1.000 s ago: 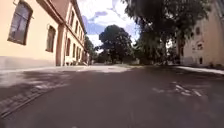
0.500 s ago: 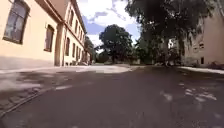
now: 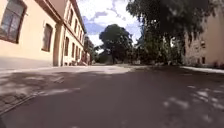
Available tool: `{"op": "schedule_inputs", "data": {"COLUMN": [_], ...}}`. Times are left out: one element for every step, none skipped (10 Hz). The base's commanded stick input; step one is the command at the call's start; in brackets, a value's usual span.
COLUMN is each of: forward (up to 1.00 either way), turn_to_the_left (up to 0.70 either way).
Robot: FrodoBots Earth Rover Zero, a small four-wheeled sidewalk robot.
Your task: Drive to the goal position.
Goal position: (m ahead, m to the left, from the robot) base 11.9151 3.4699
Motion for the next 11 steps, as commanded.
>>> {"op": "schedule_inputs", "data": {"forward": [0.85, 0.85, 0.85, 0.85, 0.85, 0.85, 0.85, 0.85, 0.85, 0.85, 0.85], "turn_to_the_left": [0.01, 0.01, 0.01, 0.01, 0.01, 0.01, 0.01, 0.01, 0.01, 0.01, 0.01]}}
